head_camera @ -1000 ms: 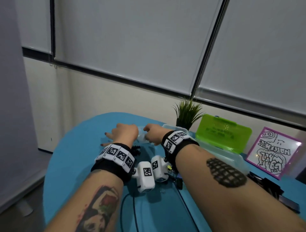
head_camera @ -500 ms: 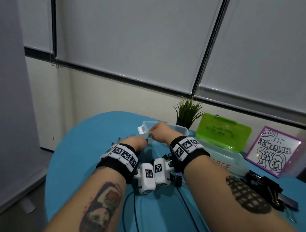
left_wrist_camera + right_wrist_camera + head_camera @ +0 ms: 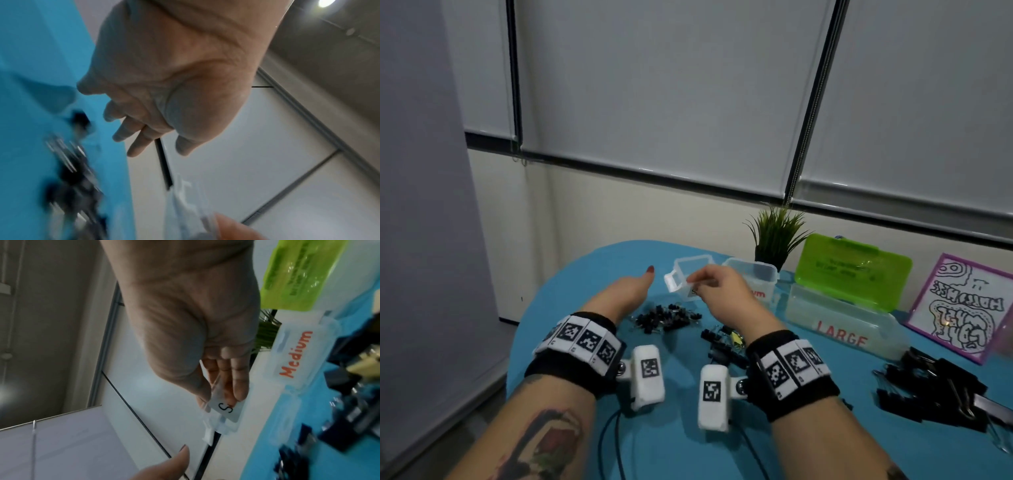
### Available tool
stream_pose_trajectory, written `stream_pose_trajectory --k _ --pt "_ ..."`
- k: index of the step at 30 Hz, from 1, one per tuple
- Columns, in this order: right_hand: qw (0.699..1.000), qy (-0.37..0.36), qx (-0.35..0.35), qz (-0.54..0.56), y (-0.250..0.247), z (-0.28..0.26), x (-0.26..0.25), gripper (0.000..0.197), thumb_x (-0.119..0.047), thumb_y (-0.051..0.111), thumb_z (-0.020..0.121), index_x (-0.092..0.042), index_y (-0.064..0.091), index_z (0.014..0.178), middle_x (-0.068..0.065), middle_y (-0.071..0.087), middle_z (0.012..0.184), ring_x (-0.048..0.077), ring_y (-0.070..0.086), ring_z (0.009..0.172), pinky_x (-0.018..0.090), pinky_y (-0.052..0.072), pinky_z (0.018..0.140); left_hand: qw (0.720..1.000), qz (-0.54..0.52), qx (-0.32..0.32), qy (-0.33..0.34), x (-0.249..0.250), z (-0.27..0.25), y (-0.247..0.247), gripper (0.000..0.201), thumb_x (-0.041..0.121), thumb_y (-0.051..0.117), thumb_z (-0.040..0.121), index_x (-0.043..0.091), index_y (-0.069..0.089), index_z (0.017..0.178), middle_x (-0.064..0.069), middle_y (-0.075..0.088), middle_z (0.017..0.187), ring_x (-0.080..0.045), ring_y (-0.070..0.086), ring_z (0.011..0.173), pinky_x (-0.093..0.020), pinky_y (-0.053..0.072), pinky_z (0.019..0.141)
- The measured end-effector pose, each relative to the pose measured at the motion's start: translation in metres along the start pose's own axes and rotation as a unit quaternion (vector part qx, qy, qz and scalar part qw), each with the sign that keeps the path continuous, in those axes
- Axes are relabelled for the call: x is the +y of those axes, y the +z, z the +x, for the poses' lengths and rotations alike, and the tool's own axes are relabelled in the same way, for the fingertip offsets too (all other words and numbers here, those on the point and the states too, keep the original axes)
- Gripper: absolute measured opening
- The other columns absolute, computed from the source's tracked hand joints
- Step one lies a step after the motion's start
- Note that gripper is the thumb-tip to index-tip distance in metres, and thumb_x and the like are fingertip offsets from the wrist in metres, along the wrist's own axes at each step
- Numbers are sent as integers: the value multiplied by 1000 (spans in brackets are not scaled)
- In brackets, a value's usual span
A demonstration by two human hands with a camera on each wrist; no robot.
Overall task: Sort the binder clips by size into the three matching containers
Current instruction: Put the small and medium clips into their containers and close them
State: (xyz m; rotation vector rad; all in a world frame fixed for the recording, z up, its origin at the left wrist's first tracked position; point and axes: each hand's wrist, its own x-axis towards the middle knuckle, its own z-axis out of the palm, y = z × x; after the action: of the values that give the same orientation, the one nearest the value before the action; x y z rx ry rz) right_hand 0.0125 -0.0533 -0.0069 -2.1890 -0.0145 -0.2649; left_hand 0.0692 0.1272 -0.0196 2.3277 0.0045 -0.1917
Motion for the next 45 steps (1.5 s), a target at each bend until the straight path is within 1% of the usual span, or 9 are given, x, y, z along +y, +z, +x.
stream_pose_trajectory --k 10,16,21,24,27,32,36,39,45 --pt "999 -21 -20 37 16 -8 1 19 -2 59 94 -16 72 98 8 71 101 21 69 92 25 54 72 985 -129 -114 30 -25 -4 13 117 106 16 54 26 71 120 1 64 127 -22 58 120 -42 35 113" --pt "996 -27 -9 80 23 -7 4 20 0 61 88 -17 71 89 11 71 93 15 64 77 24 53 71 935 -285 -189 89 -24 0 17 102 97 22 72 24 63 131 1 63 134 -16 56 127 -40 34 113" --pt "990 -47 -60 120 32 -9 4 22 6 57 90 -13 69 89 2 70 87 10 61 72 19 50 67 903 -416 -83 65 -27 11 12 91 80 69 64 14 62 126 -10 72 114 -23 70 96 -38 51 94" --pt "985 -62 -74 140 40 -7 5 31 6 55 90 -22 68 88 14 73 93 22 58 74 36 49 70 908 -412 -51 49 -26 11 15 40 37 67 90 10 66 119 -10 74 85 -23 69 68 -33 52 66" --pt "988 -43 -59 136 39 -6 8 33 3 56 89 -24 66 105 14 67 89 21 55 68 31 46 60 923 -383 5 24 -31 19 17 28 16 62 93 -1 63 115 -17 72 87 -30 64 69 -38 49 66" --pt "1000 8 24 -2 30 -3 13 50 -16 76 81 -28 54 124 2 49 131 18 55 105 28 47 79 921 -380 86 -24 -39 27 8 19 18 55 94 3 58 105 -24 64 102 -38 67 73 -39 55 57" --pt "985 63 -98 -129 31 -6 16 86 -44 87 69 -31 45 143 3 46 142 24 47 129 38 44 103 926 -362 109 -20 -44 30 5 31 22 53 97 2 55 120 -21 64 101 -30 62 65 -29 46 48" --pt "976 70 -139 -149 38 -5 18 69 -52 85 69 -43 57 132 1 55 137 21 56 117 38 46 104 928 -356 104 -18 -45 32 6 39 26 57 95 2 57 126 -20 66 98 -29 63 64 -29 47 47" --pt "983 37 -109 -146 32 -5 17 33 -22 76 88 -31 72 120 -6 65 131 17 60 115 24 44 89 933 -349 84 -18 -43 31 8 39 29 60 95 5 56 126 -20 68 104 -27 64 65 -25 44 42"
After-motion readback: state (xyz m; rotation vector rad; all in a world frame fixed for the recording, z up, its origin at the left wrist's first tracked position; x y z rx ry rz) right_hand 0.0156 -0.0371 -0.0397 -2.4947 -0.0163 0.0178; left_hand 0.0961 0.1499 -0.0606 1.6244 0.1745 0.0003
